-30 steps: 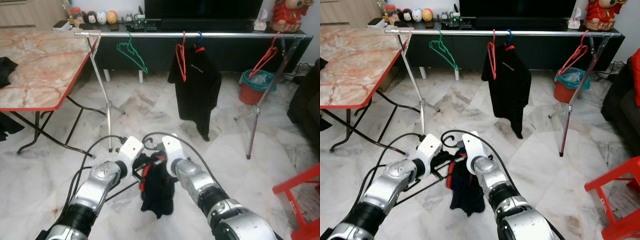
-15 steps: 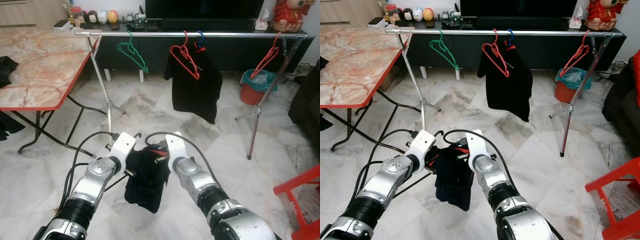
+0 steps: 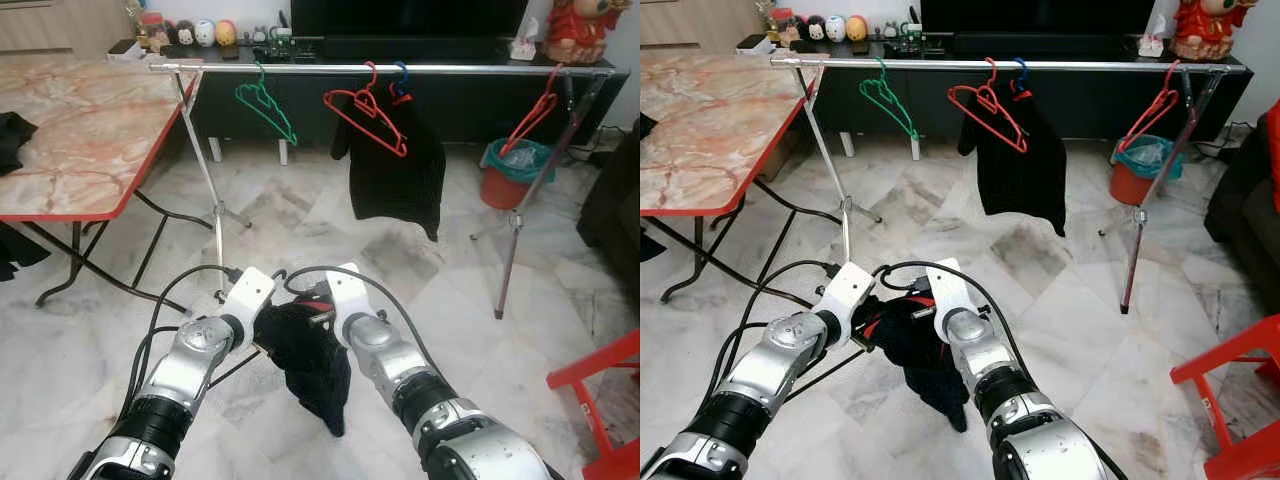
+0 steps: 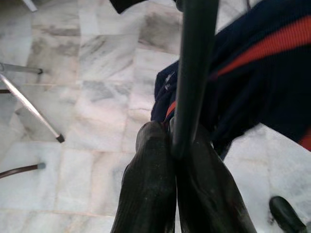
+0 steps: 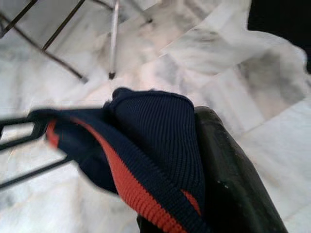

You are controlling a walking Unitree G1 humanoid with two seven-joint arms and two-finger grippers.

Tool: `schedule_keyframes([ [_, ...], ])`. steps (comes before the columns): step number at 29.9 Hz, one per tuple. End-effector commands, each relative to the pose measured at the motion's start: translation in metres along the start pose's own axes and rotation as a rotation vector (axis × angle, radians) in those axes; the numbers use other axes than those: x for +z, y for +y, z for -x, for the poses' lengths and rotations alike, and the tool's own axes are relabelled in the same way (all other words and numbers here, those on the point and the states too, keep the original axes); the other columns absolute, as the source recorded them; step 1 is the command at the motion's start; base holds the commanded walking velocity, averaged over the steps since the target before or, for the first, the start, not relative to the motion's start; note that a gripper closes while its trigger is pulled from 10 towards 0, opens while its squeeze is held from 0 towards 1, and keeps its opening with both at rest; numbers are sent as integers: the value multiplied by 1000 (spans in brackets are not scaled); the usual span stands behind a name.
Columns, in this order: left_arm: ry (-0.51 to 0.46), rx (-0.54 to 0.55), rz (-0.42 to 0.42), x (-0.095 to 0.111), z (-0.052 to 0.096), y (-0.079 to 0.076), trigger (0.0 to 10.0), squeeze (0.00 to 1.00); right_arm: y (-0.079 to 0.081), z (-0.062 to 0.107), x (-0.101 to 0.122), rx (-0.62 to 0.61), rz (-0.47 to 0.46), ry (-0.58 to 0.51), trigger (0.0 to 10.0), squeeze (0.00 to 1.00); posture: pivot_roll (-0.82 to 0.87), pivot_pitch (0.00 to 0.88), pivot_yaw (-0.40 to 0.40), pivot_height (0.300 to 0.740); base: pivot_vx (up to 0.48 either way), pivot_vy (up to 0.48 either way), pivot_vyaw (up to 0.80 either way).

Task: Hang hanger

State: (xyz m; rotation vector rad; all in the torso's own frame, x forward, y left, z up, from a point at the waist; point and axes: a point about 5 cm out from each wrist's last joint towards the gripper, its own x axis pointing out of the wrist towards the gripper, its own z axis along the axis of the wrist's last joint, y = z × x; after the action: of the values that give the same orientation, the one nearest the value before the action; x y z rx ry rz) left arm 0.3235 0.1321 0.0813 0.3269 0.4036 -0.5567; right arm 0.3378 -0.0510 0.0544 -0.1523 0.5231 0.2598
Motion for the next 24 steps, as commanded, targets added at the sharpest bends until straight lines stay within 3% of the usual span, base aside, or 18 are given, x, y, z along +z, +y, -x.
schedule_keyframes([
  [1,40,-8,-19,-6,2,1,10000,0,-1,0,10,-16,-24,-46,10000,0,84,0,14,740,0,0,0],
  [6,30,41,-5,-5,1,5,10000,0,0,0,7,5,-2,-32,10000,0,84,0,14,740,0,0,0],
  [10,36,94,6,-4,0,9,10000,0,-4,1,3,-48,-12,-26,10000,0,84,0,14,740,0,0,0],
  [17,37,96,2,-3,-1,8,10000,0,-10,0,5,-95,-21,-37,10000,0,84,0,12,740,0,0,0],
  [20,19,120,8,0,-2,9,10000,0,1,0,1,8,11,-12,10000,0,84,0,12,740,0,0,0],
  [21,4,132,6,2,-2,10,10000,0,11,1,0,87,45,-5,10000,0,84,0,12,740,0,0,0],
  [24,-39,156,23,7,-3,12,10000,0,20,2,-3,129,53,14,10000,0,82,0,11,740,0,0,0],
])
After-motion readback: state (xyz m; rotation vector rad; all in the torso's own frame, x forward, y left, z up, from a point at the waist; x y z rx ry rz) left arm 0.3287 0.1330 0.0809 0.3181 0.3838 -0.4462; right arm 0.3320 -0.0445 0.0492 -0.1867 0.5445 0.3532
